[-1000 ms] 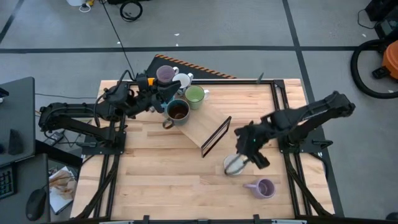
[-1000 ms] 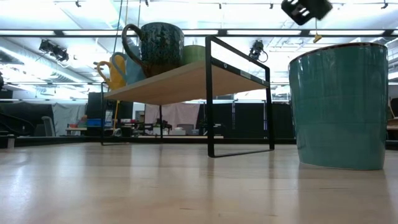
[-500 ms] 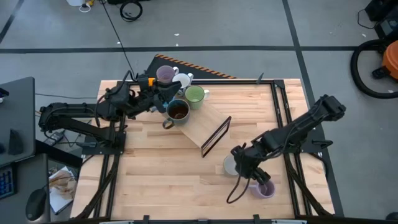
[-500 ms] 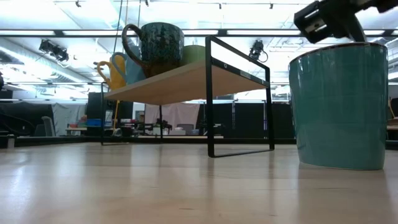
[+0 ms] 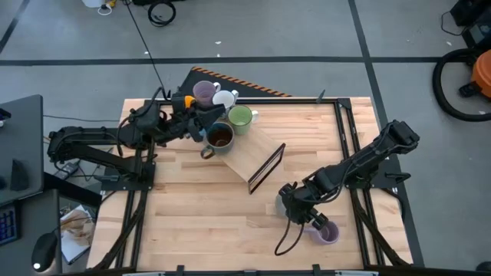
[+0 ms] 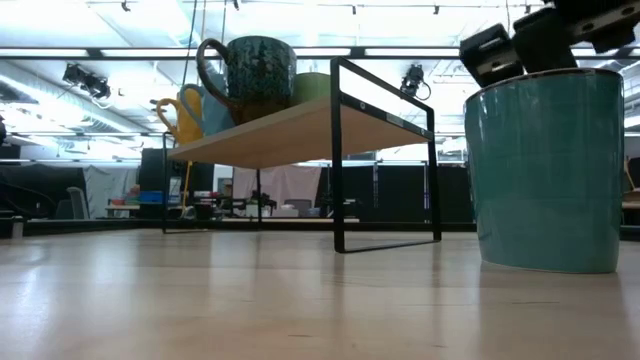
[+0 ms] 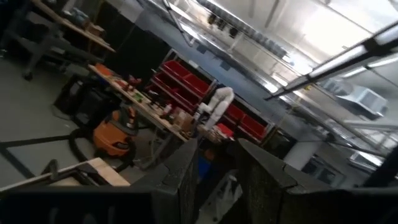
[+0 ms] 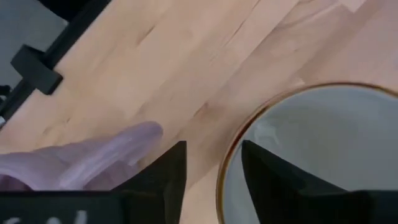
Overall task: Place coffee mugs
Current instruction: Put the blue mug on the shelf
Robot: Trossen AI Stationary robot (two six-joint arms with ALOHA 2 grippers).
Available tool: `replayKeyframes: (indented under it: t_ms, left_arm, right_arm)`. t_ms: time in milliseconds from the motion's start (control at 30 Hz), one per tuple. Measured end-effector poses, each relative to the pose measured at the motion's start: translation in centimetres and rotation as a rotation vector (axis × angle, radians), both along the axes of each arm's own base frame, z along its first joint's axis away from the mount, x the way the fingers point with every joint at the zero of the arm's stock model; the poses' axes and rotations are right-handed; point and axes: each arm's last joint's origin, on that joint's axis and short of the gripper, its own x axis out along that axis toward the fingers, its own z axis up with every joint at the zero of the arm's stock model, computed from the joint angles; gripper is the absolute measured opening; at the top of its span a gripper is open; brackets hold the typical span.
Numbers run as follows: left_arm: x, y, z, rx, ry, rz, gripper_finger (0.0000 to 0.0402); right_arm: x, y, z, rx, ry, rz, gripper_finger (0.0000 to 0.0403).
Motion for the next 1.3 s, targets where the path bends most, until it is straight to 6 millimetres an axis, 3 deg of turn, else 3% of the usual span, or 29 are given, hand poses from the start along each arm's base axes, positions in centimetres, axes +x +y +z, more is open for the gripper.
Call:
replayKeyframes:
  t_ms: [333, 567, 967, 1300]
  left_arm:
    - [0.0, -0.3, 0.2, 0.029, -0.012, -0.103, 0.0116]
    - [0.0, -0.3, 0.2, 0.031, -0.011, -0.105, 0.0116]
    - [0.0, -0.3, 0.0, 0.035, 0.011, -0.104, 0.0116]
    - [0.1, -0.3, -0.3, 0.034, 0.038, -0.105, 0.0116]
  right_arm:
    - [0.0, -1.2, -1.6, -0.014, 0.023, -0.019, 0.0088]
    - [-0.3, -2.1, -1.0, -0.039, 0.057, -0.051, 0.0041]
    - [-3.8, -6.3, 2.4, -0.145, 0.152, -0.108, 0.0044]
    - [-4.1, -11.0, 3.1, -0.232, 0.198, -0.33, 0.0044]
